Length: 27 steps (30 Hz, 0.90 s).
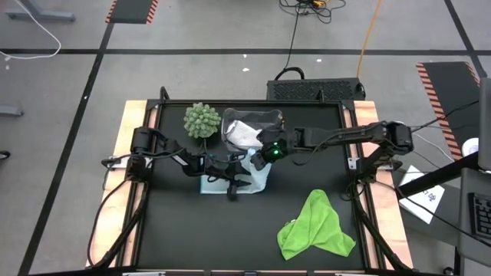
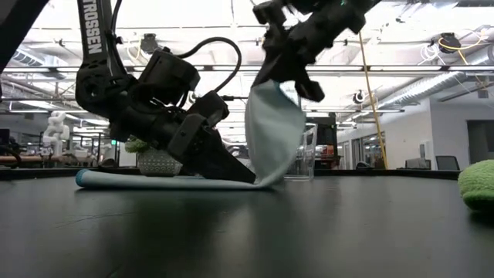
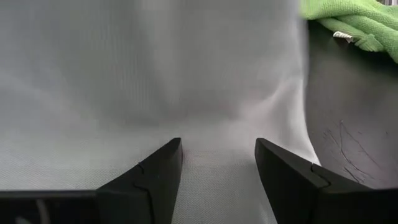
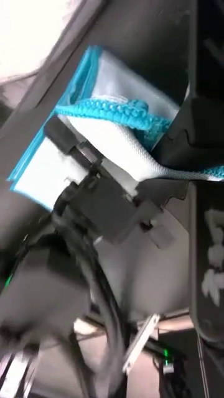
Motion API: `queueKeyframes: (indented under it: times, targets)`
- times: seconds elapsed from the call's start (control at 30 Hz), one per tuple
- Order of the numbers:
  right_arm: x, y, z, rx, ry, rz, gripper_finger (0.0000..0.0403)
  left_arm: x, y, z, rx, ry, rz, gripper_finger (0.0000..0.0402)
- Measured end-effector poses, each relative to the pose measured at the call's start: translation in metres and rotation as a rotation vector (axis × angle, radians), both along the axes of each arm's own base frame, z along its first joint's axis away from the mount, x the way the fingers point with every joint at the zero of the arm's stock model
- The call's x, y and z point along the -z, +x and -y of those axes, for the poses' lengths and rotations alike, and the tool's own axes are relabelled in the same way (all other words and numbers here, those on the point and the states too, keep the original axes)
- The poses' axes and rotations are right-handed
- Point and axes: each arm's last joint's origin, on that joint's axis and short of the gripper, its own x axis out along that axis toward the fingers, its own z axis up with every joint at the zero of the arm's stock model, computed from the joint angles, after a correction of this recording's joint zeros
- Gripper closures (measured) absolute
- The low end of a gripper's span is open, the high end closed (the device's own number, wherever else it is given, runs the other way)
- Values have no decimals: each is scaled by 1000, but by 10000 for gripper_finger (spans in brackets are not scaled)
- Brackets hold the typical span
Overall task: Fold microfiber towels
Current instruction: Fold the blue towel
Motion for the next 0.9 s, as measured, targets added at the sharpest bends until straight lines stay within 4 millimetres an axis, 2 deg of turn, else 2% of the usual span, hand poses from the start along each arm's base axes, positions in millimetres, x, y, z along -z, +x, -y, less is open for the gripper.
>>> queueKeyframes:
  times: [0.13, 0.23, 0.33, 0.43, 0.67, 0.9]
  targets:
    - [7, 26, 0, -45, -9, -3, 403, 0, 0, -2, -4, 7, 8, 193]
    - [7, 46, 1, -94, -15, -3, 403, 0, 0, 0, 6, 29, 21, 193]
    - [2, 58, 2, -121, -23, -24, 403, 0, 0, 0, 8, 41, 31, 193]
    - [-4, 62, 2, -125, -44, -34, 403, 0, 0, 2, 15, 58, 34, 192]
    - [-2, 59, 2, -130, -48, -80, 403, -7, 0, 7, 56, 115, 56, 192]
    - [2, 58, 3, -120, -75, -113, 403, -25, -19, 13, 35, 188, 32, 192]
